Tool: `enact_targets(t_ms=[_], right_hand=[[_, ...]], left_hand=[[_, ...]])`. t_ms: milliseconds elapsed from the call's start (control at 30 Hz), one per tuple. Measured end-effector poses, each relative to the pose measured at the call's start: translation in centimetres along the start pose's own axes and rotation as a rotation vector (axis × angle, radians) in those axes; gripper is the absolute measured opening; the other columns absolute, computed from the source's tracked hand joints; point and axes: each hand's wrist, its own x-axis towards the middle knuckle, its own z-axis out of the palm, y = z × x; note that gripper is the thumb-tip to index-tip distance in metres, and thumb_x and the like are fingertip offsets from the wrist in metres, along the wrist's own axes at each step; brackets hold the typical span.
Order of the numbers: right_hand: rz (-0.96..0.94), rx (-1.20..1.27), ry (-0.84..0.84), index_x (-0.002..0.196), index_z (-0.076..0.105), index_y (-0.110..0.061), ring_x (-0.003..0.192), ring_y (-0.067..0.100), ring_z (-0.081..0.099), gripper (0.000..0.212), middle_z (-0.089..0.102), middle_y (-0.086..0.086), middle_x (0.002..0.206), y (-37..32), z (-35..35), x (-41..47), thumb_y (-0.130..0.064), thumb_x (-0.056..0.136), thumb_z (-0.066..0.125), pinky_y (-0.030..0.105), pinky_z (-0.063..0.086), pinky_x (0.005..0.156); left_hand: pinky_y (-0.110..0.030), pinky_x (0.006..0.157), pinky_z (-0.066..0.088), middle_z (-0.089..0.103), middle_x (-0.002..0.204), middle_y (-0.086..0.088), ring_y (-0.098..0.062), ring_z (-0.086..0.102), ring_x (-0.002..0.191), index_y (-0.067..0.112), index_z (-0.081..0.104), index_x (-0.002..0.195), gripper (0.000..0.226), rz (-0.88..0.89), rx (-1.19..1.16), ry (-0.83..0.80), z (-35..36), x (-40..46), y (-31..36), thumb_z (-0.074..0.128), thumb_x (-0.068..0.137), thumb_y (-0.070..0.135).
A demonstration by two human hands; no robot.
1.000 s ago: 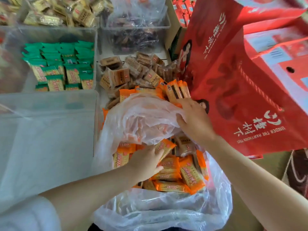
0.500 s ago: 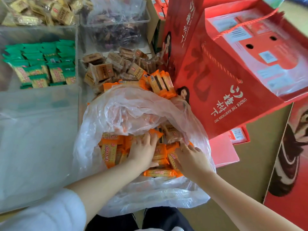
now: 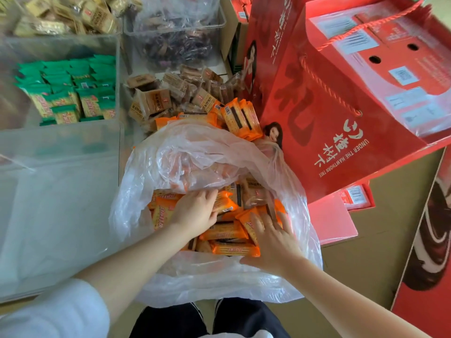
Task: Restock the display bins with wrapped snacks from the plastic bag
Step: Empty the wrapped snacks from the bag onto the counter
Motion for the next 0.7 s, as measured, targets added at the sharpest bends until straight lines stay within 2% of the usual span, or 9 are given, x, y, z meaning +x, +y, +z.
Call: enact_targets(t_ms=[100,167,233,300,400,500,567,633,700], right_hand=[[0.042,0.044,0.073,0.140,0.024,-0.012,0.103,0.031,0.063,0.105,0.054,0.015,0.126,-0.8,0.1,1.0,-0.079,0.062,0.043,0.041,0.012,0.106],[0.033,0.044,0.101,0.145,0.016,-0.014,0.116,0.032,0.055,0.109,0.043,0.015,0.139,-0.7,-0.2,1.6,-0.073,0.063,0.058,0.041,0.010,0.109],[0.002,-0.014,0.139,0.142,0.032,-0.013,0.117,0.032,0.052,0.109,0.047,0.013,0.136,-0.8,-0.6,2.2,-0.069,0.056,0.070,0.043,0.015,0.109],[-0.069,-0.094,0.173,0.122,0.056,-0.013,0.103,0.029,0.061,0.098,0.061,0.009,0.117,-1.6,-0.9,2.7,-0.065,0.042,0.078,0.044,0.032,0.100],[-0.264,-0.115,0.232,0.104,0.065,-0.017,0.087,0.022,0.062,0.072,0.063,0.001,0.098,-3.2,-0.7,3.4,-0.051,0.043,0.082,0.036,0.052,0.079],[-0.314,-0.104,0.147,0.094,0.068,-0.020,0.084,0.019,0.063,0.060,0.065,-0.002,0.092,-4.7,-0.1,3.9,-0.045,0.042,0.085,0.030,0.053,0.076],[-0.283,-0.106,0.046,0.109,0.065,-0.015,0.102,0.021,0.062,0.068,0.065,0.001,0.108,-5.1,0.1,4.4,-0.040,0.050,0.086,0.033,0.048,0.093],[-0.280,-0.160,-0.032,0.129,0.049,-0.013,0.120,0.024,0.051,0.065,0.054,0.003,0.127,-5.2,-0.1,4.9,-0.028,0.072,0.075,0.036,0.031,0.108],[-0.261,-0.134,-0.016,0.130,0.046,-0.014,0.117,0.024,0.051,0.055,0.056,0.002,0.123,-5.1,-0.4,5.1,-0.017,0.079,0.064,0.036,0.026,0.112]], left_hand=[[-0.030,0.070,0.050,0.060,0.113,-0.009,-0.024,0.061,0.097,0.009,0.042,0.132,0.056,0.003,0.018,-0.004,0.1,0.3,0.8,0.059,0.086,0.038],[-0.028,0.068,0.047,0.059,0.113,-0.006,-0.022,0.060,0.095,0.011,0.043,0.127,0.049,-0.010,0.027,-0.002,-0.5,0.4,0.9,0.055,0.088,0.039],[-0.026,0.058,0.042,0.061,0.103,-0.002,-0.018,0.057,0.080,0.012,0.046,0.121,0.044,-0.018,-0.004,0.023,-1.6,0.1,0.8,0.052,0.088,0.040],[-0.024,0.051,0.037,0.061,0.093,-0.001,-0.016,0.049,0.066,0.011,0.051,0.115,0.041,-0.014,-0.059,0.063,-2.8,-0.3,0.2,0.055,0.086,0.039],[-0.027,0.051,0.045,0.064,0.092,-0.004,-0.021,0.058,0.066,0.010,0.053,0.114,0.042,-0.009,-0.130,0.118,-4.6,-0.9,-1.3,0.060,0.082,0.036],[-0.028,0.059,0.046,0.063,0.101,-0.004,-0.024,0.062,0.079,0.013,0.048,0.125,0.049,-0.036,-0.169,0.175,-6.5,-1.0,-2.6,0.057,0.084,0.038],[-0.028,0.061,0.046,0.061,0.104,-0.001,-0.023,0.061,0.083,0.015,0.047,0.123,0.048,-0.033,-0.224,0.217,-7.5,-1.1,-3.3,0.058,0.084,0.040],[-0.029,0.064,0.048,0.060,0.106,-0.001,-0.022,0.060,0.086,0.016,0.048,0.123,0.048,-0.024,-0.308,0.254,-8.4,-1.0,-3.9,0.061,0.083,0.039],[-0.028,0.066,0.045,0.060,0.106,-0.001,-0.022,0.059,0.089,0.015,0.049,0.122,0.048,-0.027,-0.375,0.279,-8.9,-0.8,-4.6,0.064,0.082,0.036]])
